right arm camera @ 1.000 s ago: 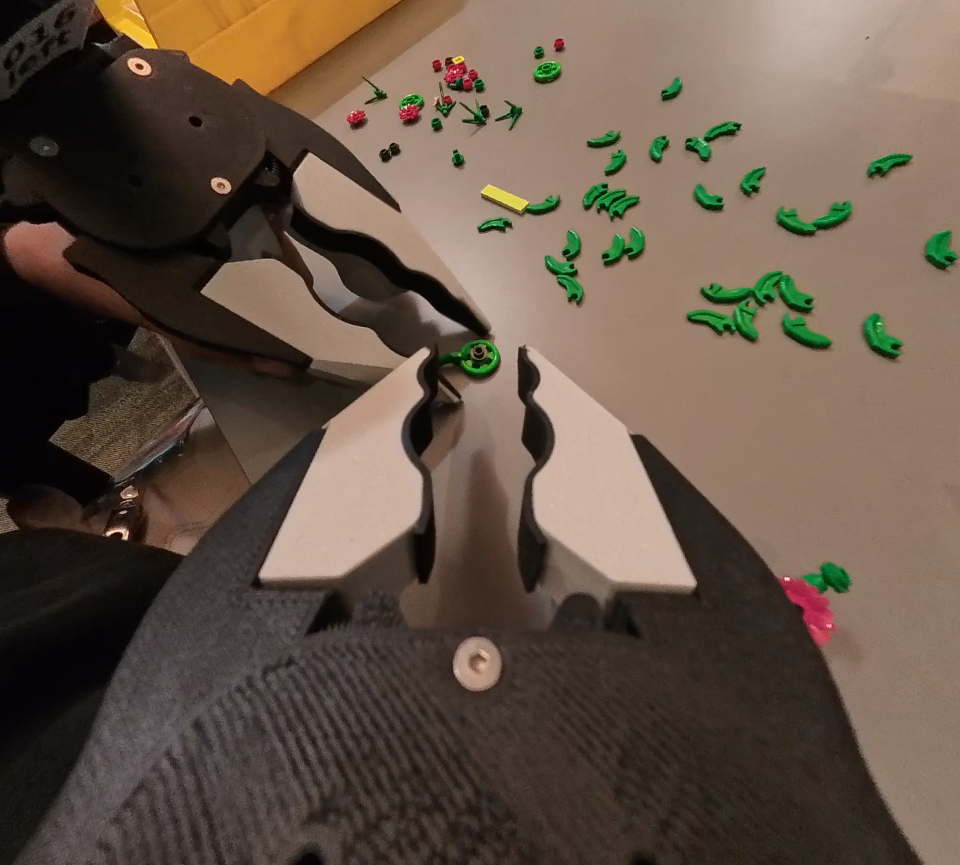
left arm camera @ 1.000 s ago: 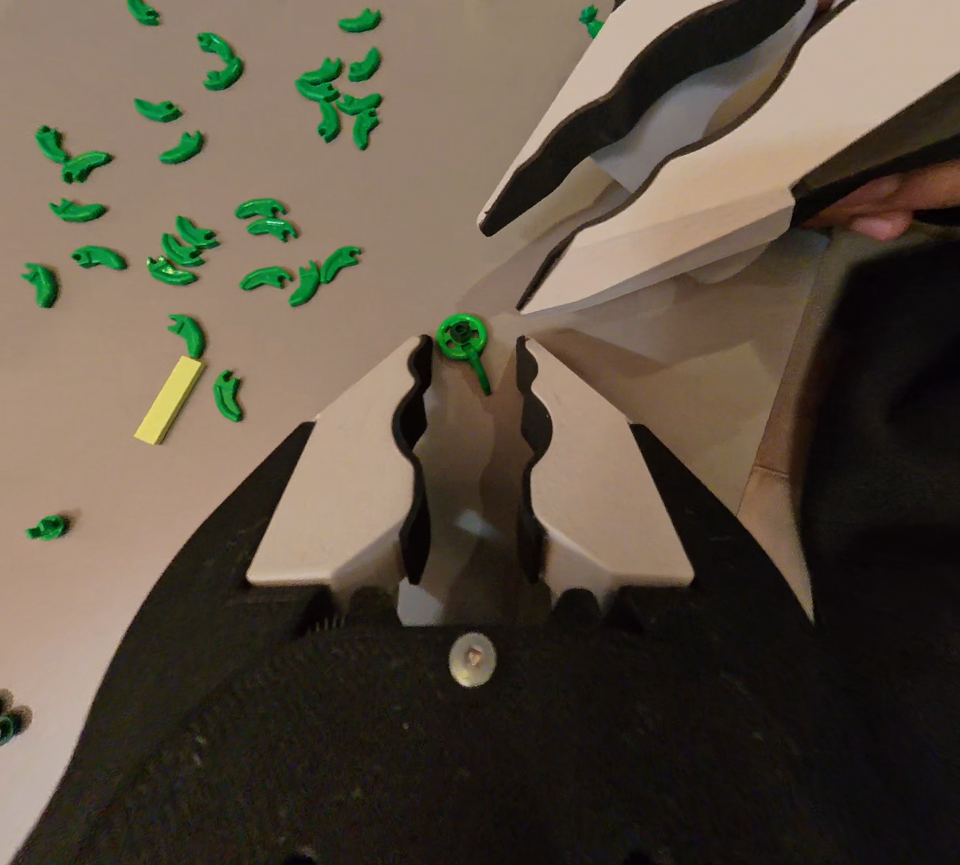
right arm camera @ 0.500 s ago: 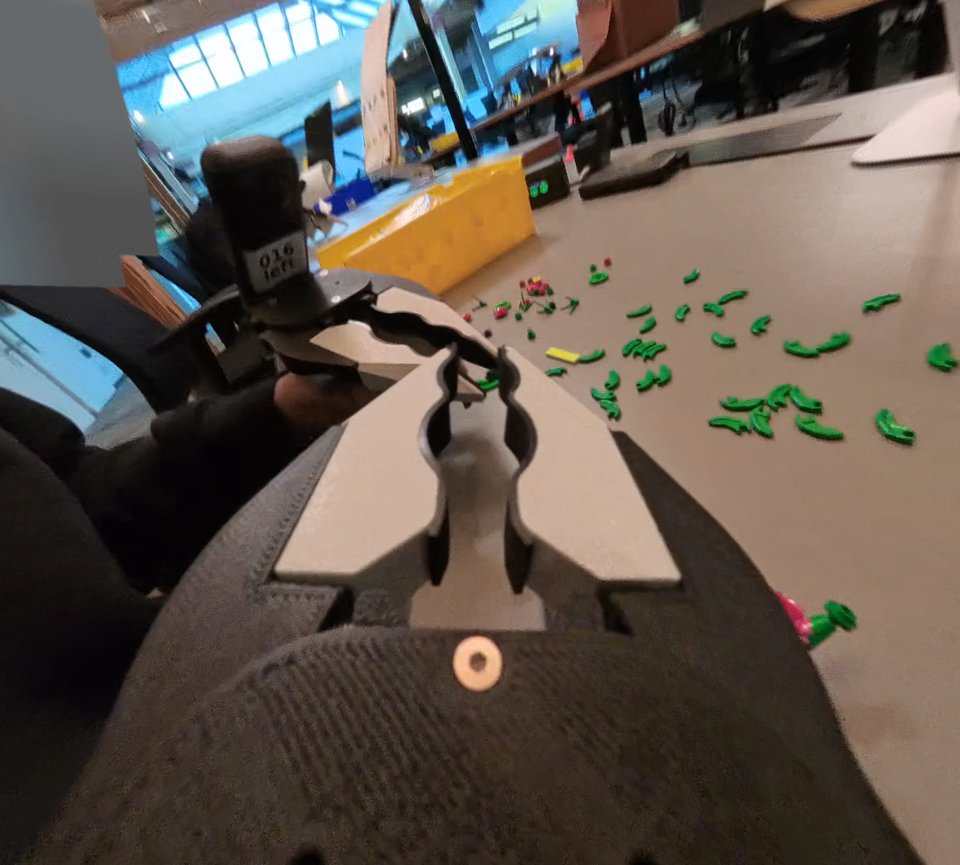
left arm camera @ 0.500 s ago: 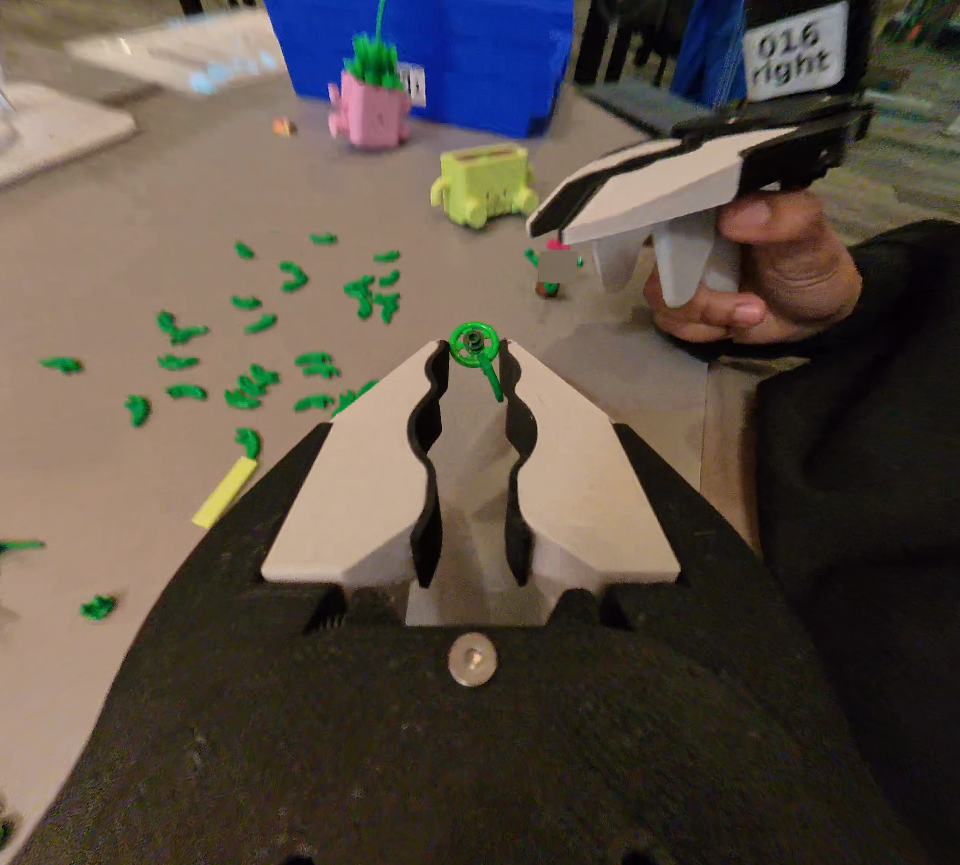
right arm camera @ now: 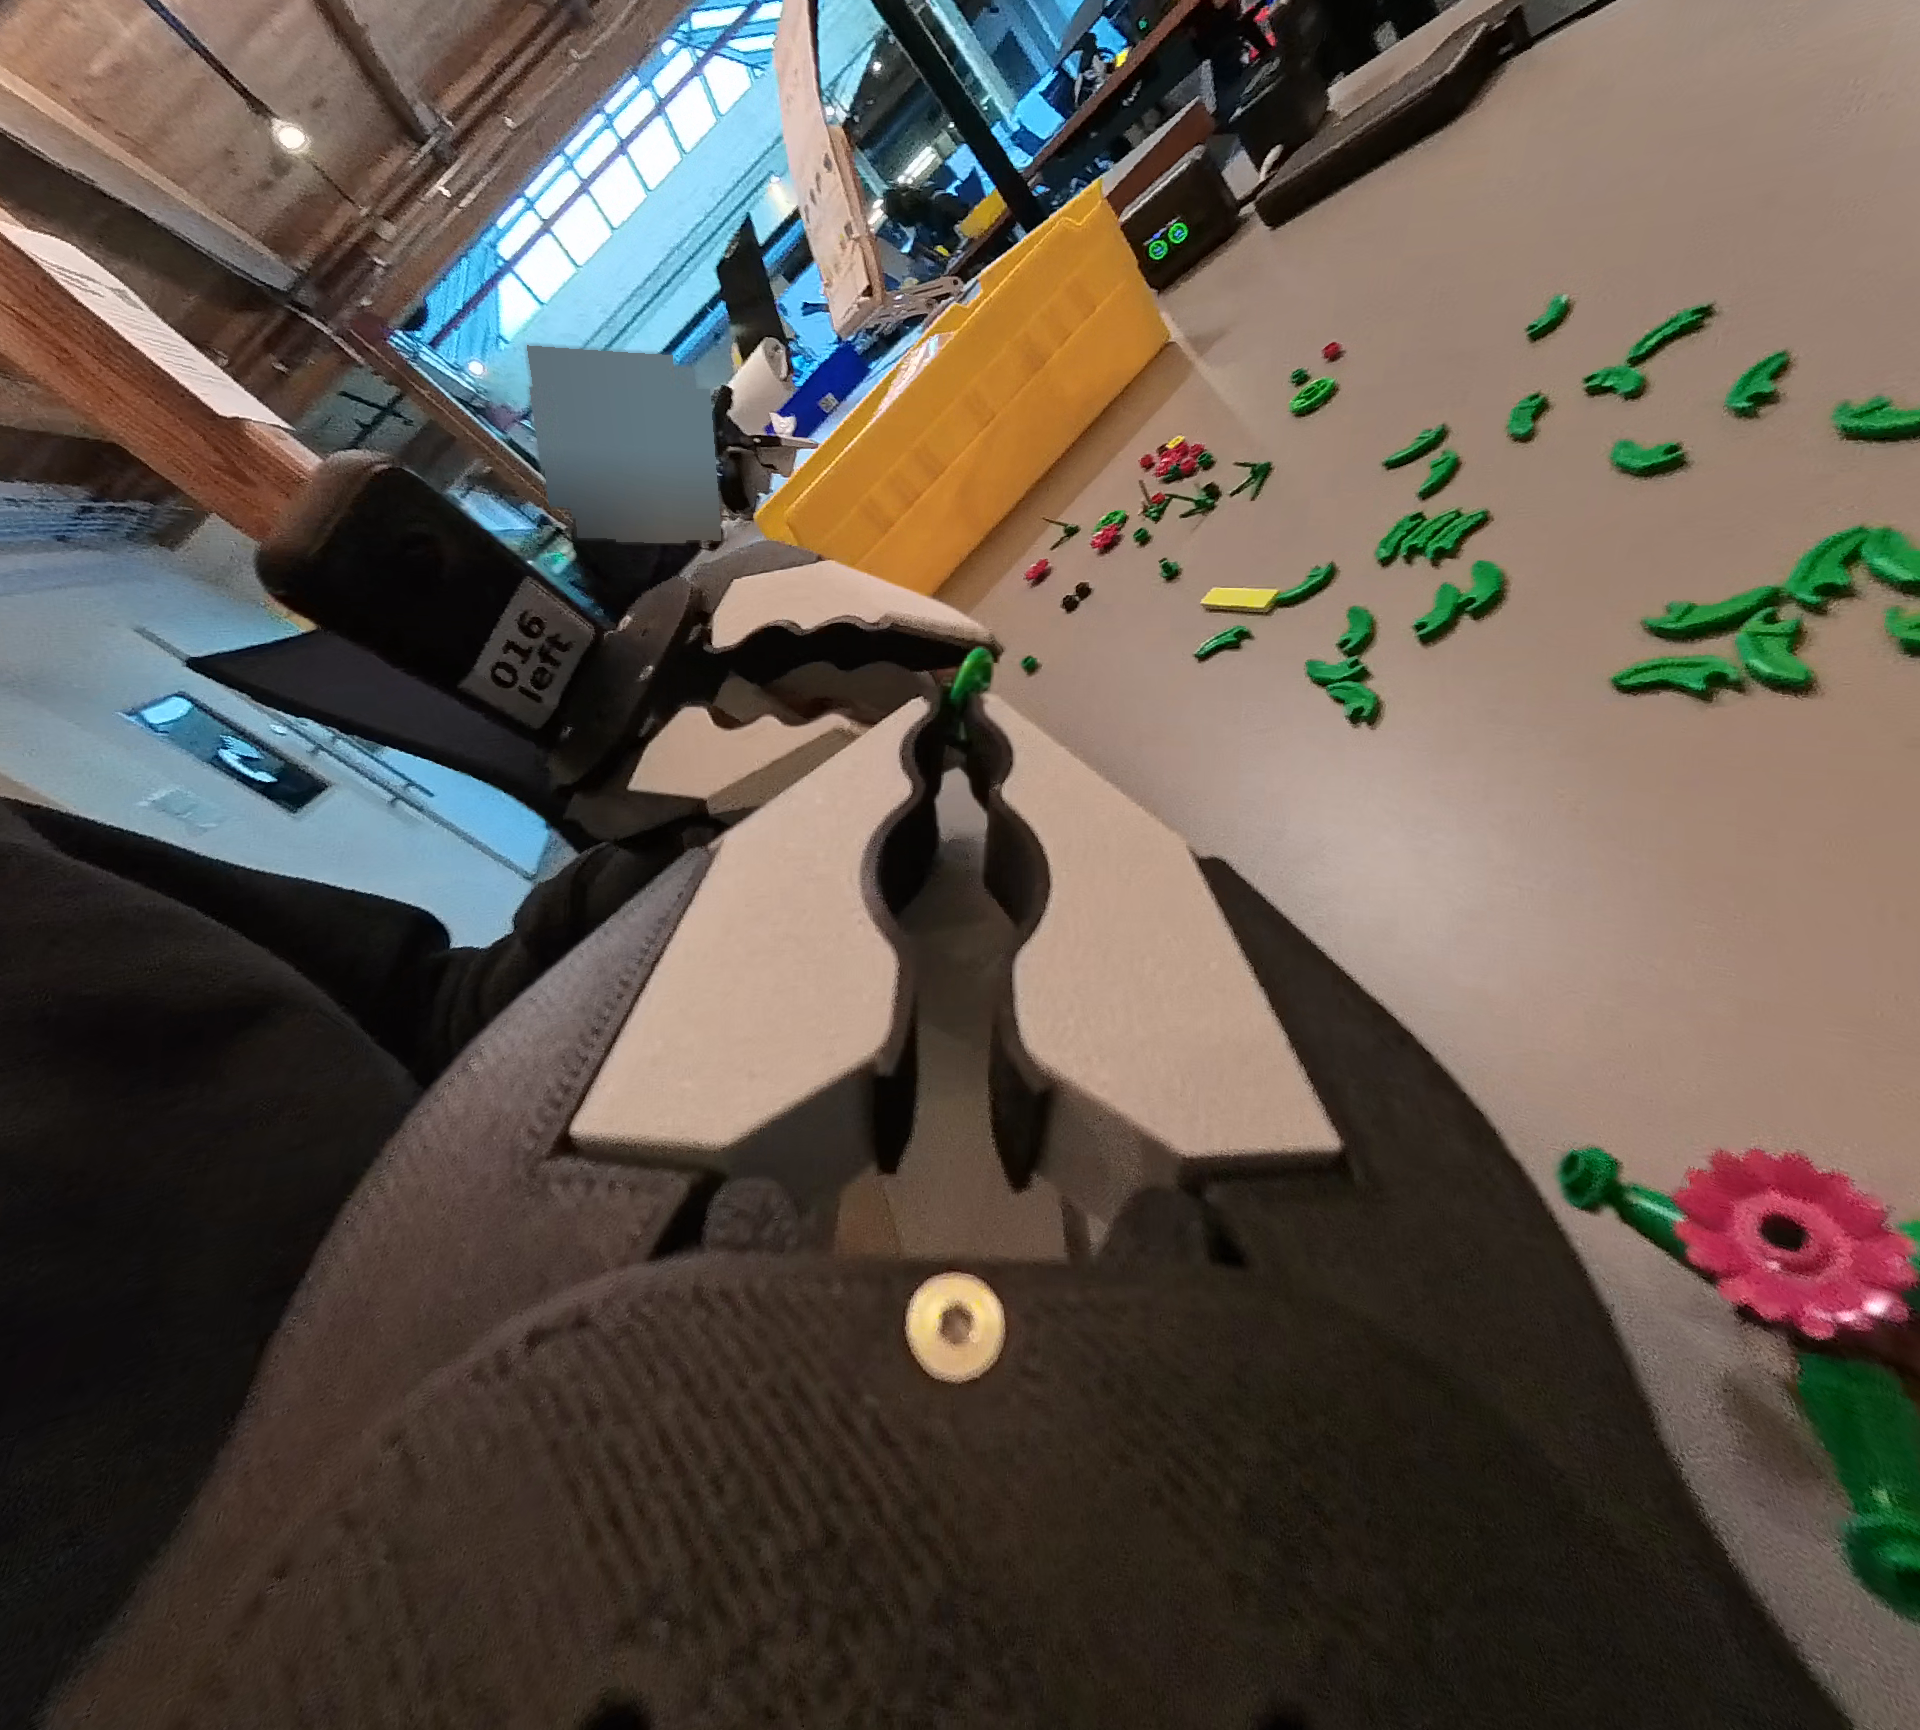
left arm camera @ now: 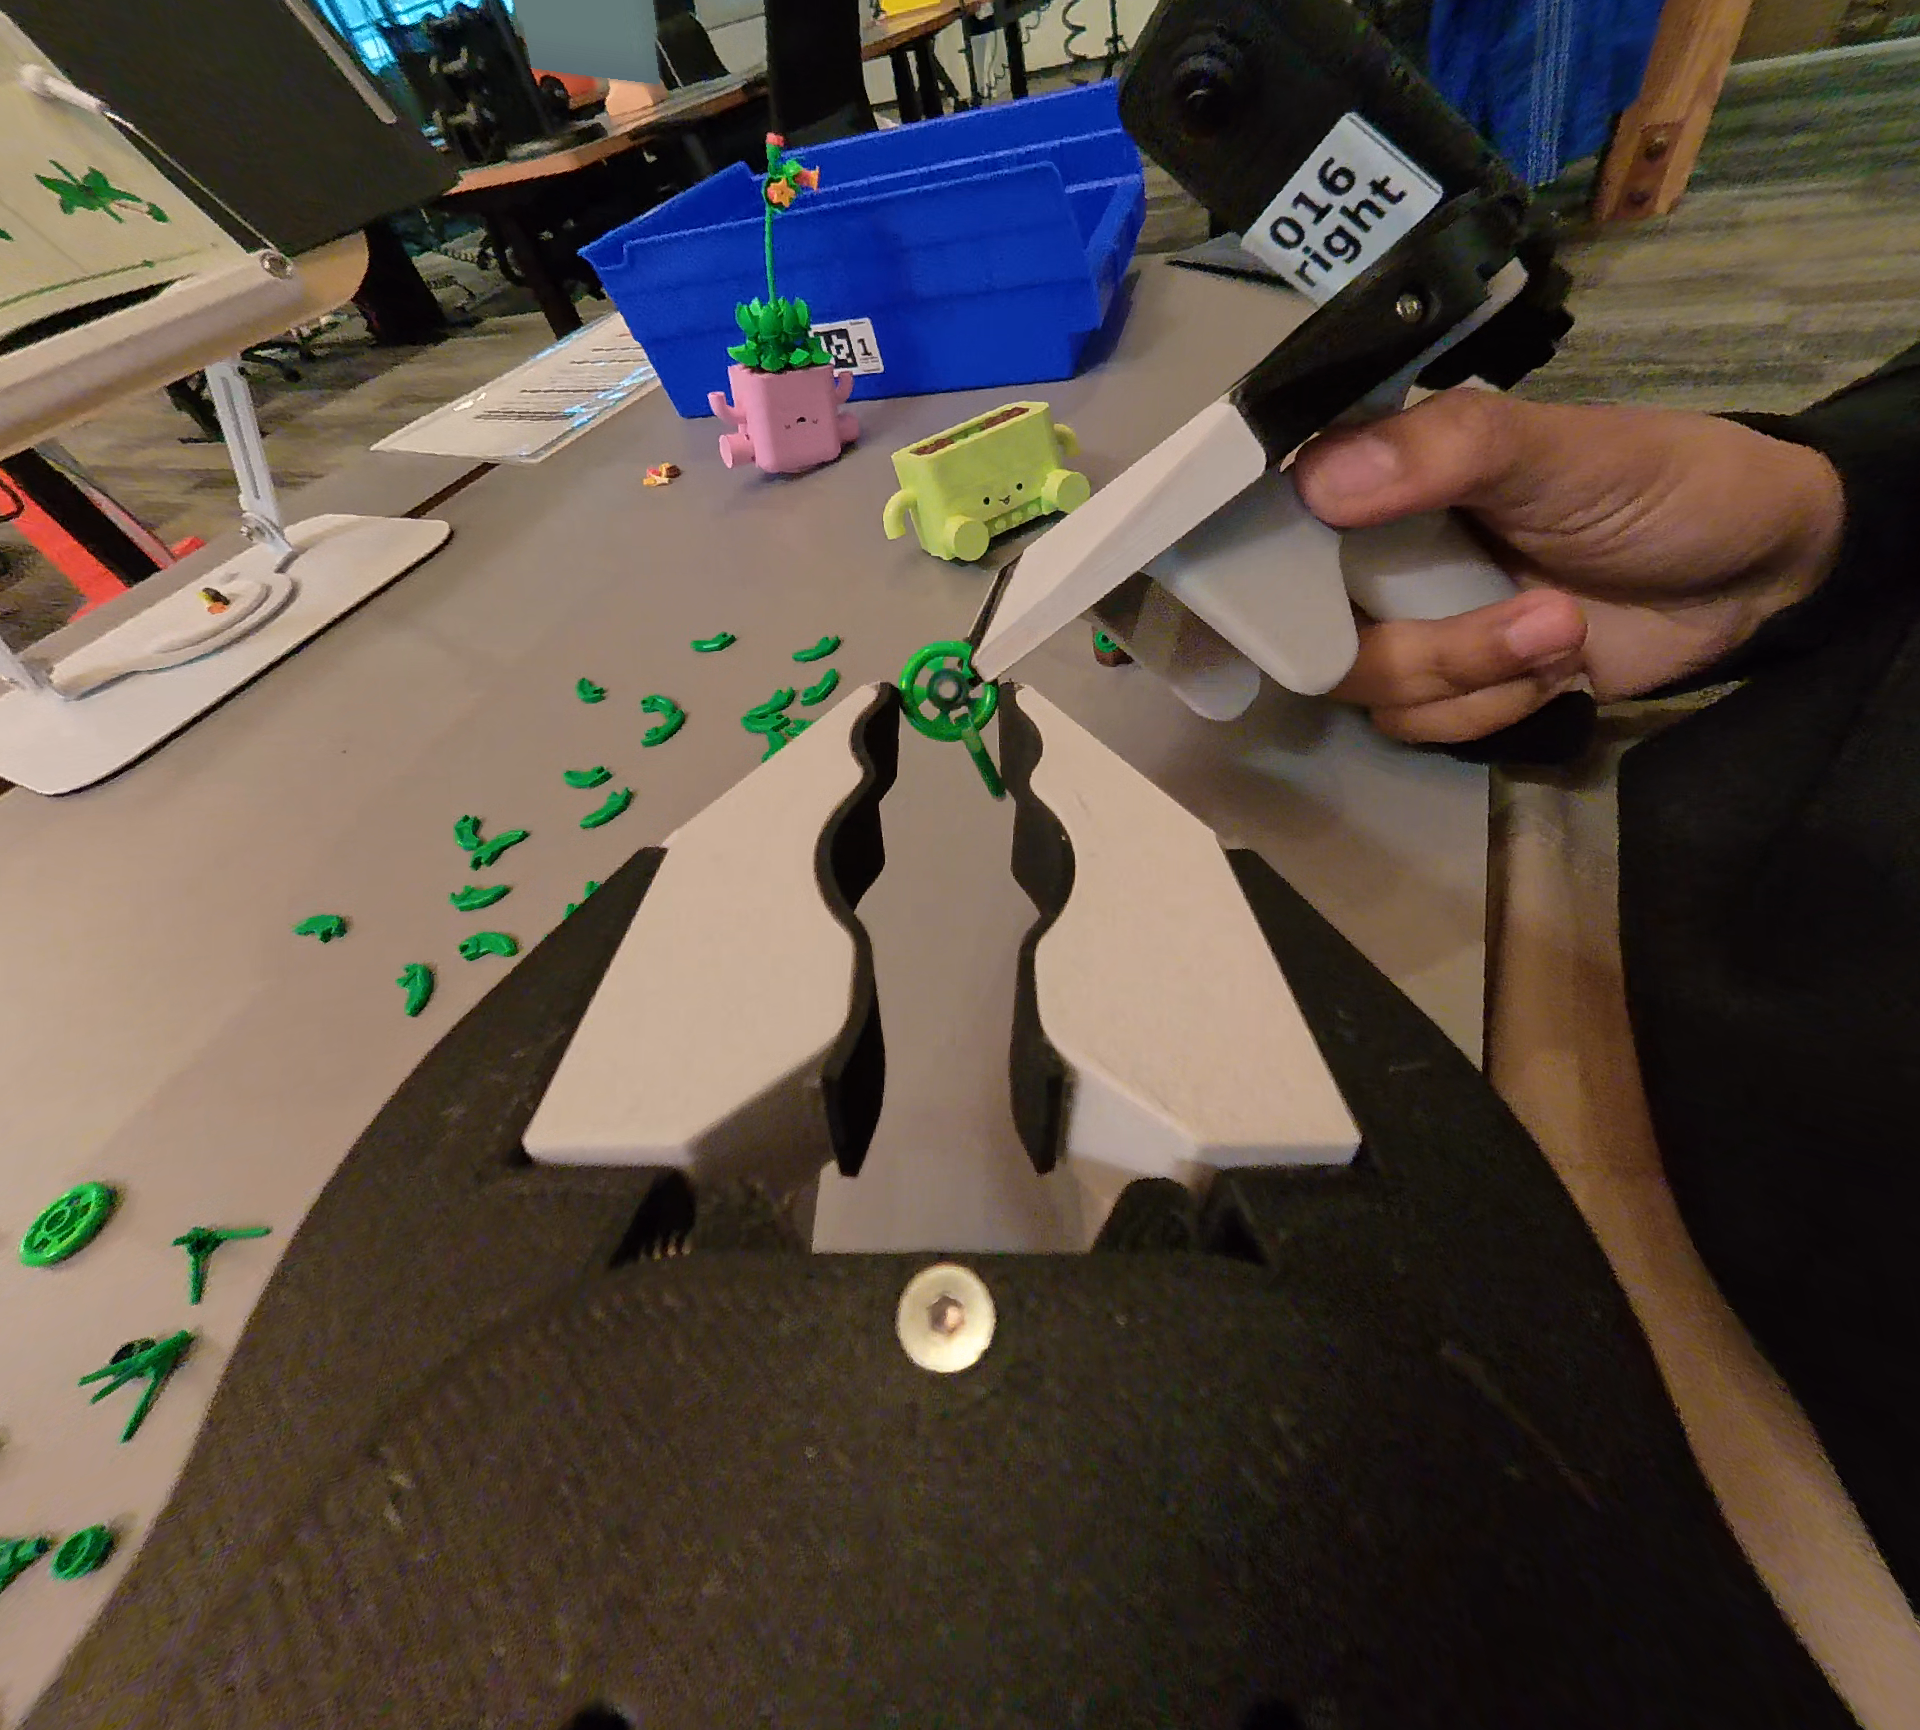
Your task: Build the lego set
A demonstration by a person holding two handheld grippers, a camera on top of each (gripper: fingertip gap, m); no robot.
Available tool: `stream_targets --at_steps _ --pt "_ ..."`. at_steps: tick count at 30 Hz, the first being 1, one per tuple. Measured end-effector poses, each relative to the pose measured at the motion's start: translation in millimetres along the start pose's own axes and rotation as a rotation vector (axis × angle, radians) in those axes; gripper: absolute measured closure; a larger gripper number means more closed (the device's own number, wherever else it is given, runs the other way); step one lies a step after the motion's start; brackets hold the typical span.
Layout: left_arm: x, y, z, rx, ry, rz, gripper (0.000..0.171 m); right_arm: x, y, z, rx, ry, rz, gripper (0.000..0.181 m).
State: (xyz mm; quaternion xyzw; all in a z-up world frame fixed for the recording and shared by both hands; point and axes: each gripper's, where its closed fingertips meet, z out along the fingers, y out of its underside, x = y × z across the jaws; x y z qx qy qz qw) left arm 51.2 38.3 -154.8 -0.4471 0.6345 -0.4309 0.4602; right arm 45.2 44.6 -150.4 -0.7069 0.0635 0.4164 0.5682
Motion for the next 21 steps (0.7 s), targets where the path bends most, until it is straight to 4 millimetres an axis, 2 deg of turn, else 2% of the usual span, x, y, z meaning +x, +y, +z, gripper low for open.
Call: stream_targets --at_steps 3,6,8,12,15,18,21 --pt "0 -1 0 0.008 0.007 -0.018 0.154 0 -1 -1 0.005 -0.016 0.025 0.181" --pt "2 -8 -4 0.060 0.071 -0.123 0.143 1 -3 -2 0.021 -0.021 0.036 0.181" --pt "1 -11 -8 0.092 0.158 -0.280 0.134 -2 -4 -3 0.027 -0.038 0.036 0.181" --pt "5 -18 -16 0.133 0.419 -0.650 0.130 -18 -5 -5 0.028 -0.148 0.015 0.181" --pt "6 -29 -24 0.202 0.539 -0.793 0.140 -28 -6 -6 0.037 -0.238 0.047 0.181" --pt "8 -27 -24 0.190 0.576 -0.831 0.150 -33 -8 -8 0.047 -0.285 0.060 0.181" --pt "12 -24 -23 0.171 0.597 -0.840 0.153 -35 -7 -8 0.042 -0.296 0.055 0.181"
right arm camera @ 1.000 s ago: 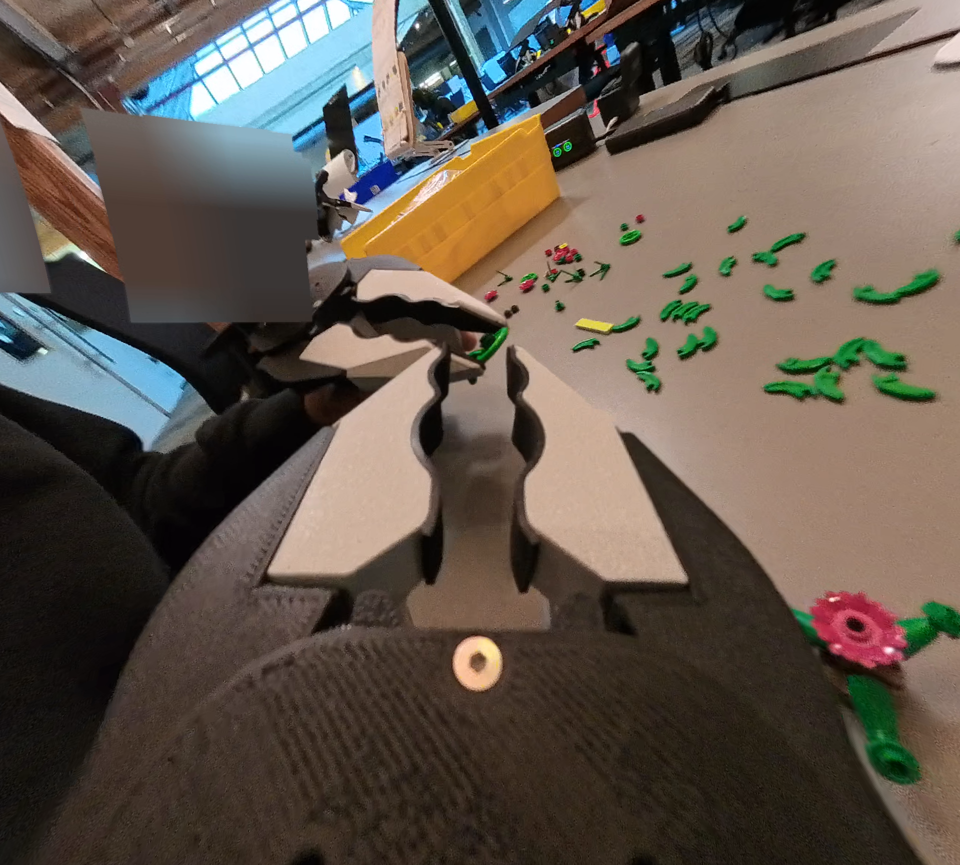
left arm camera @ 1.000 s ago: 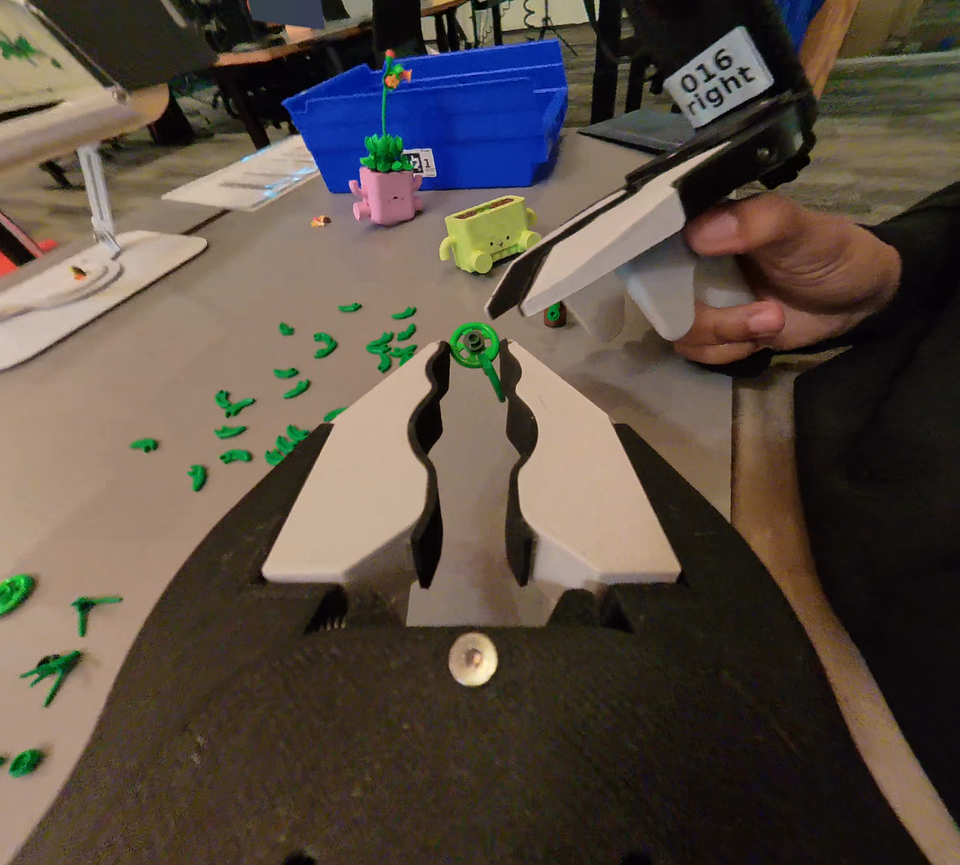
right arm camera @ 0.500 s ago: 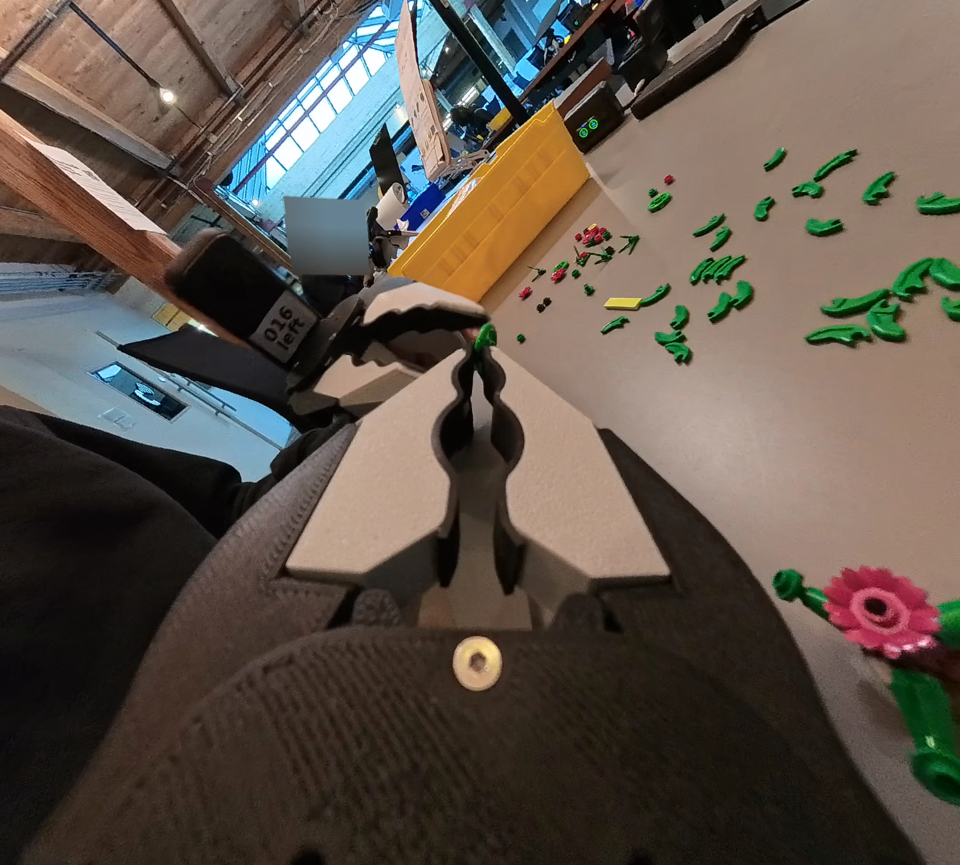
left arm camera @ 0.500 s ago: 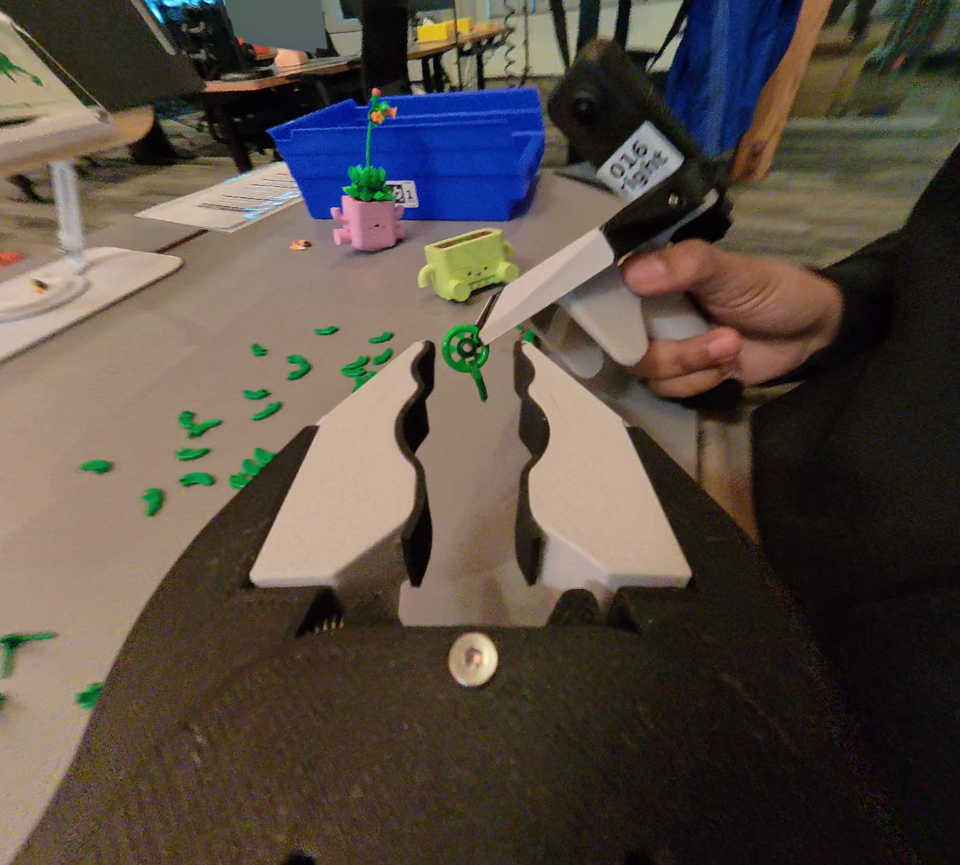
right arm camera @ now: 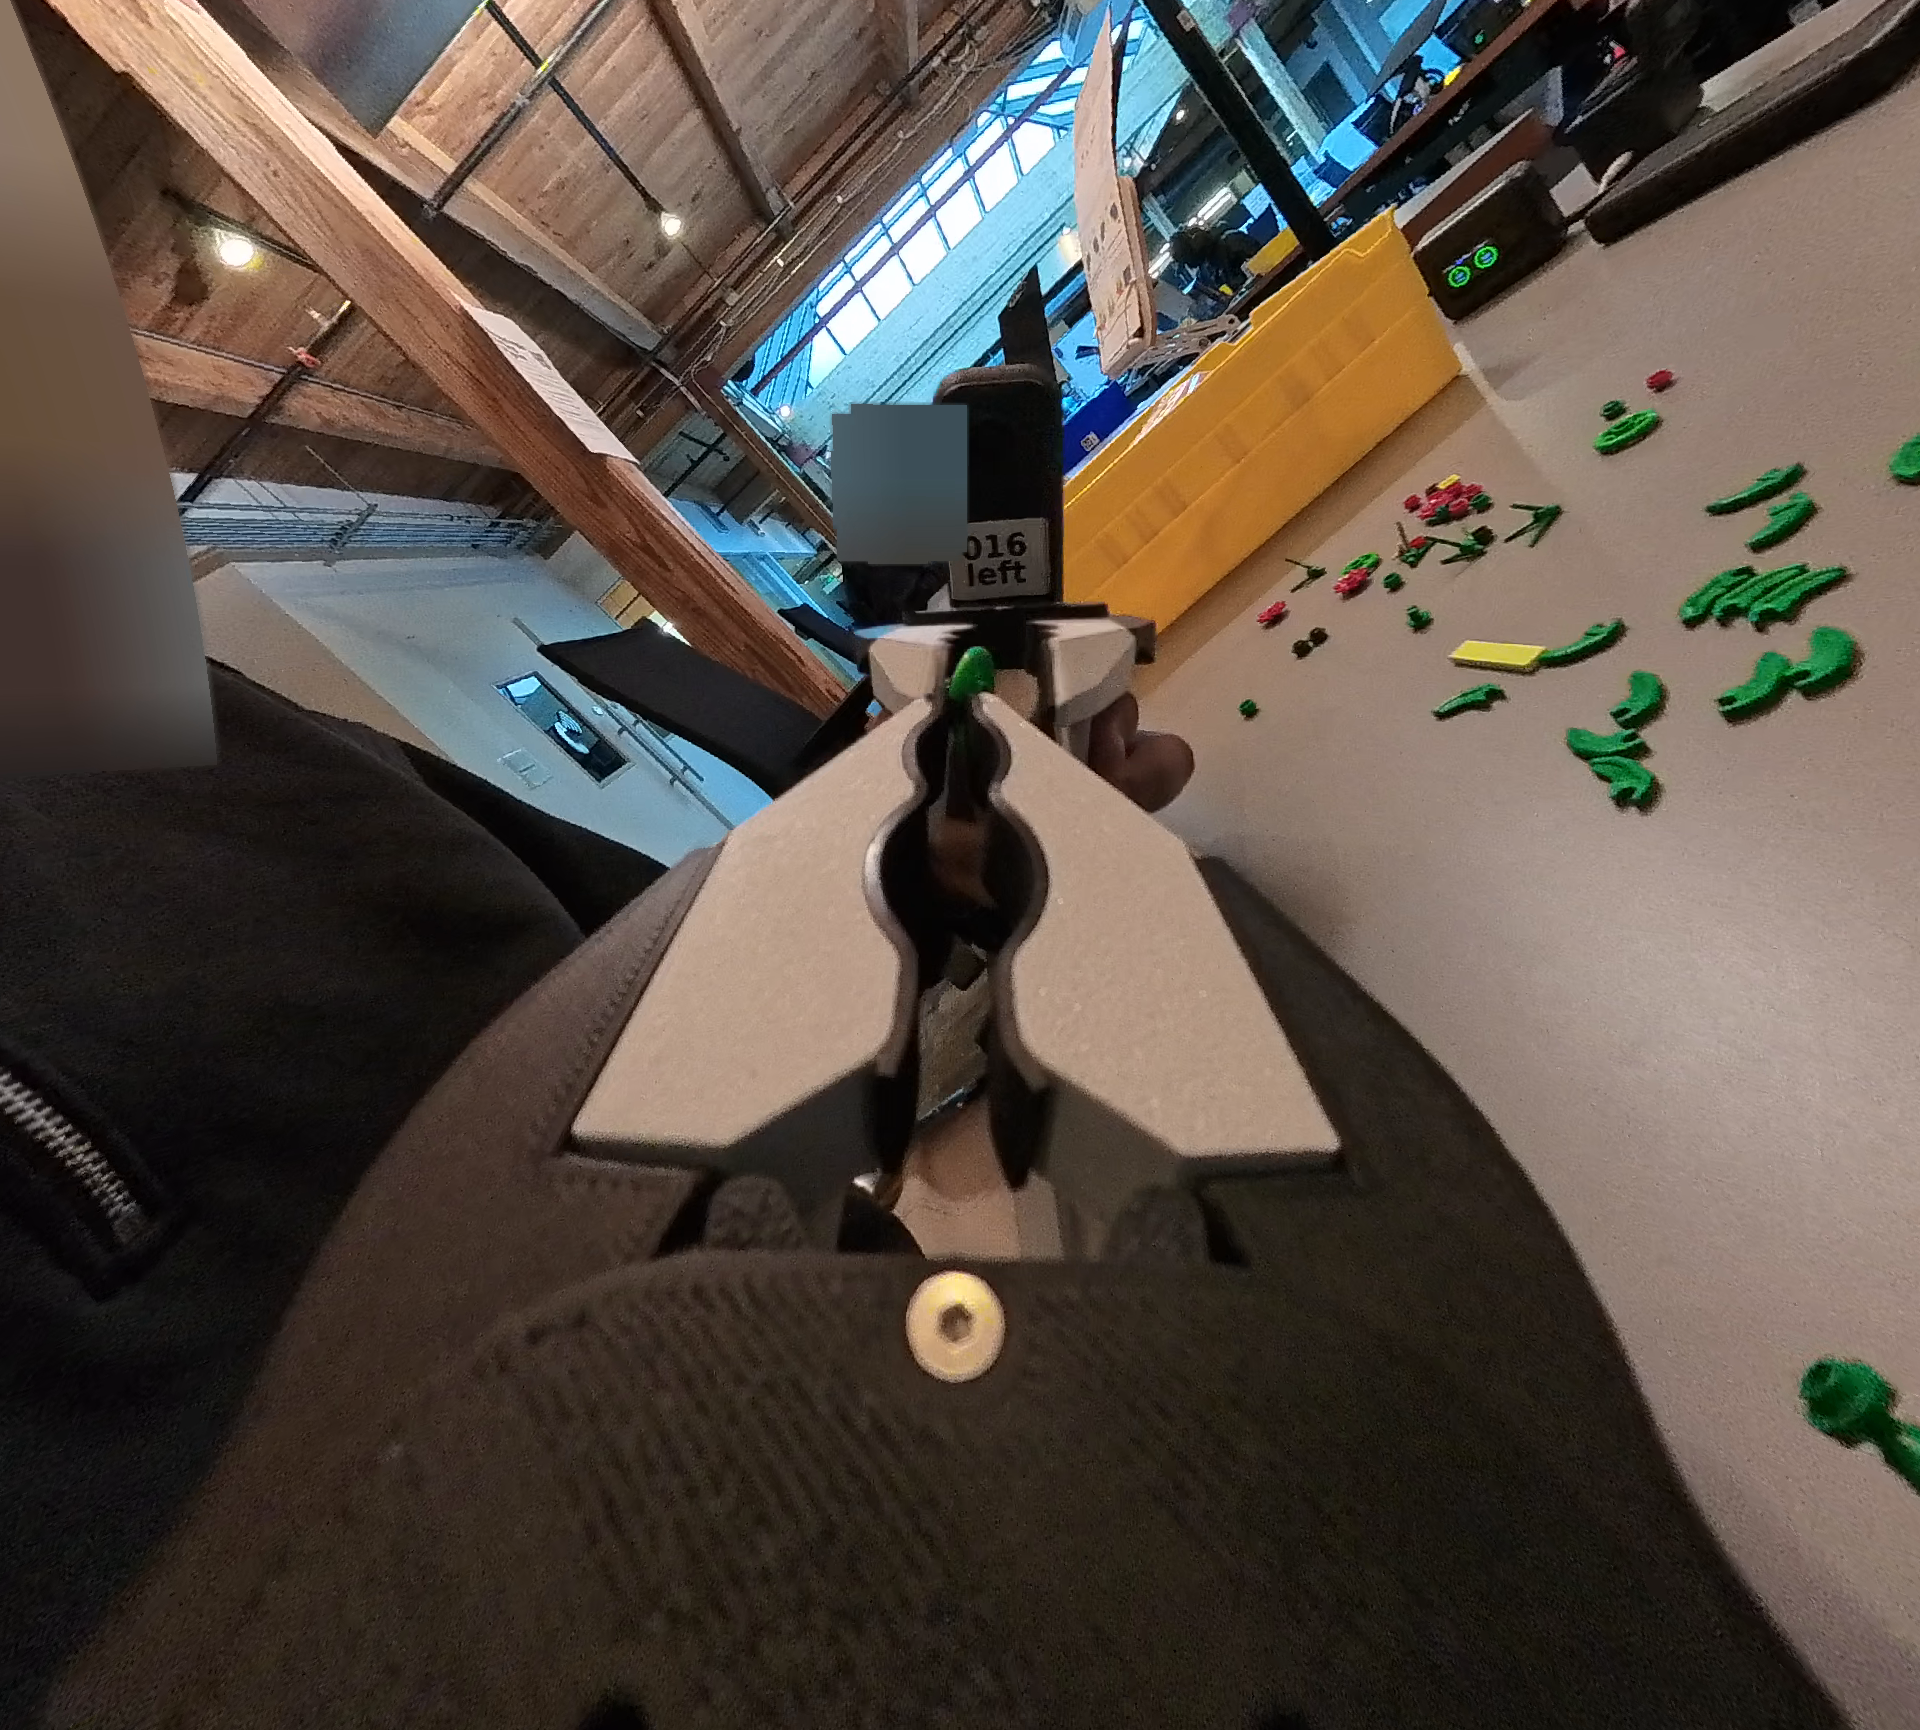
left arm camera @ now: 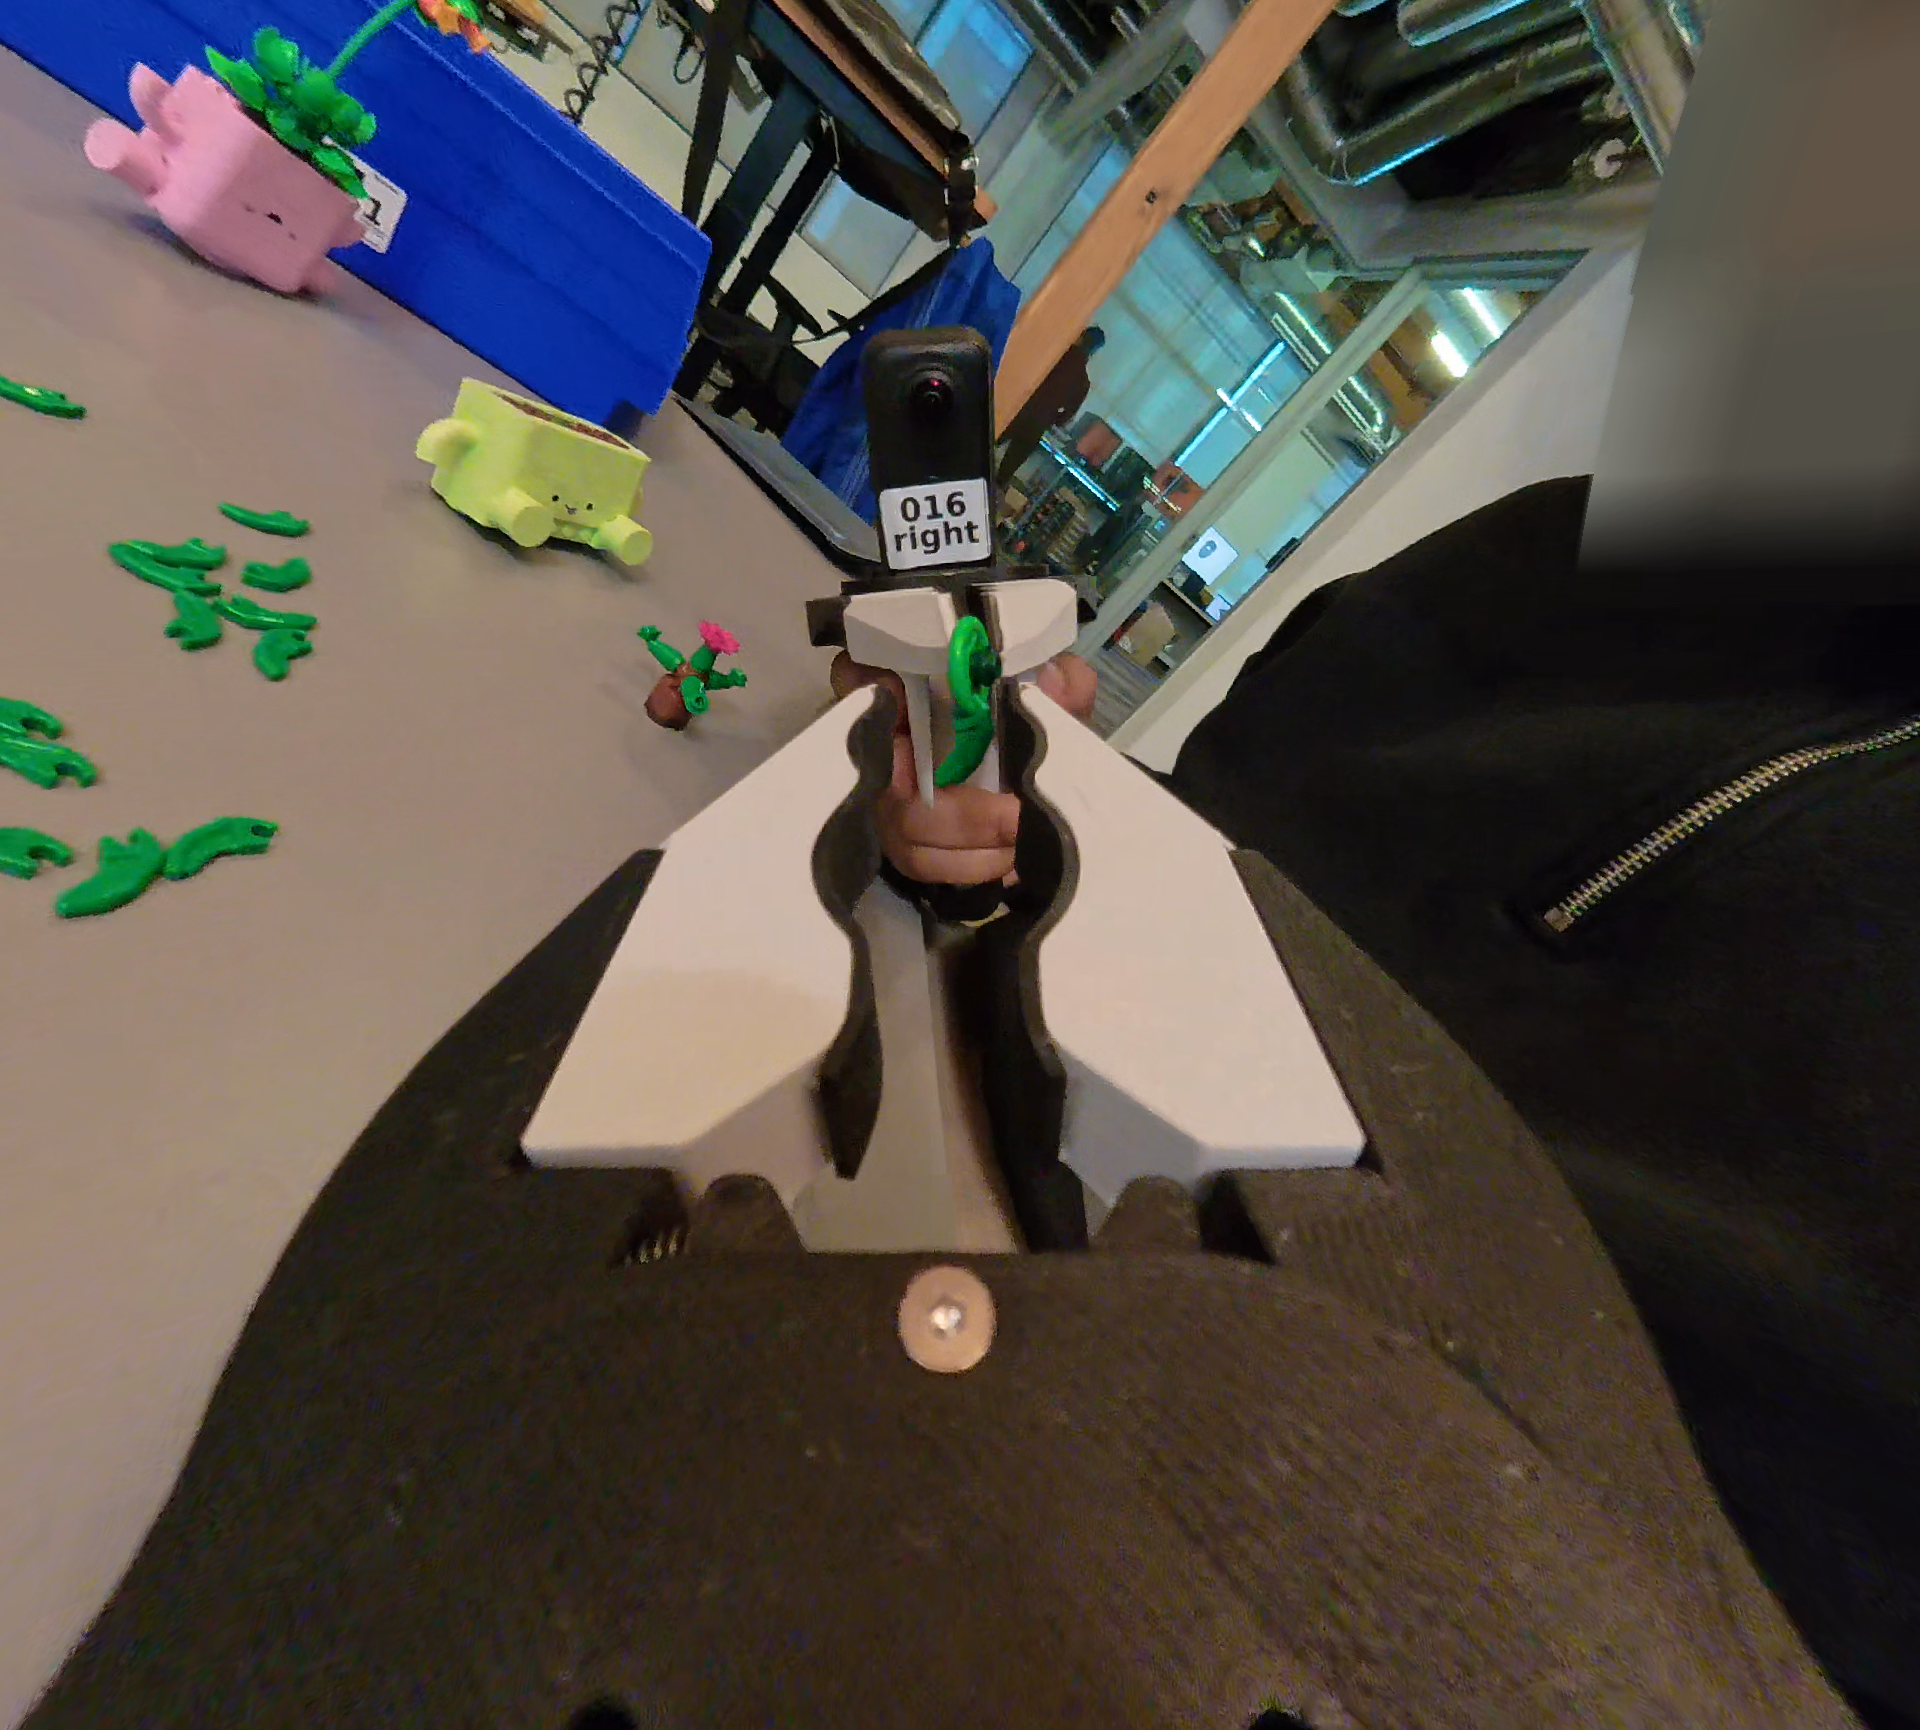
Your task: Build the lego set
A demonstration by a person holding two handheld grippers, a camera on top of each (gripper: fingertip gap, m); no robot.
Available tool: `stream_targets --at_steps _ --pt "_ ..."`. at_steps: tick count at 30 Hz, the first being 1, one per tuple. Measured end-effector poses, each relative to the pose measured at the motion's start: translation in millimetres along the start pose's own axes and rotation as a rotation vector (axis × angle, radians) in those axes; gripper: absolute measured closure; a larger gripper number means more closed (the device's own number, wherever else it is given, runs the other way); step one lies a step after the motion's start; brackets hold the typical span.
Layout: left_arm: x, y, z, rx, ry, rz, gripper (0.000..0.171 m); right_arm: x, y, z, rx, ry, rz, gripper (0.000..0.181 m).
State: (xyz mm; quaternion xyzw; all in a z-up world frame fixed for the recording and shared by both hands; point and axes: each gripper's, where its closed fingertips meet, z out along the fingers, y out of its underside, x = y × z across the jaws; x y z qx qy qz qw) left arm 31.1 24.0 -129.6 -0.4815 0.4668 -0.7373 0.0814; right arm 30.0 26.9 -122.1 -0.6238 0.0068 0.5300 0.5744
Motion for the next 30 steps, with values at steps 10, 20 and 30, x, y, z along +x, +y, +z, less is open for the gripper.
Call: stream_targets --at_steps 10,20,30 --pt "4 -7 -7 0.043 0.052 -0.035 0.169 -2 2 1 -0.010 -0.020 0.014 0.181" --pt "7 -2 -4 0.016 0.078 -0.046 0.166 -3 5 3 -0.028 -0.028 0.023 0.181" --pt "11 -3 -4 0.016 0.114 -0.063 0.171 -3 3 2 -0.015 -0.043 0.043 0.181"
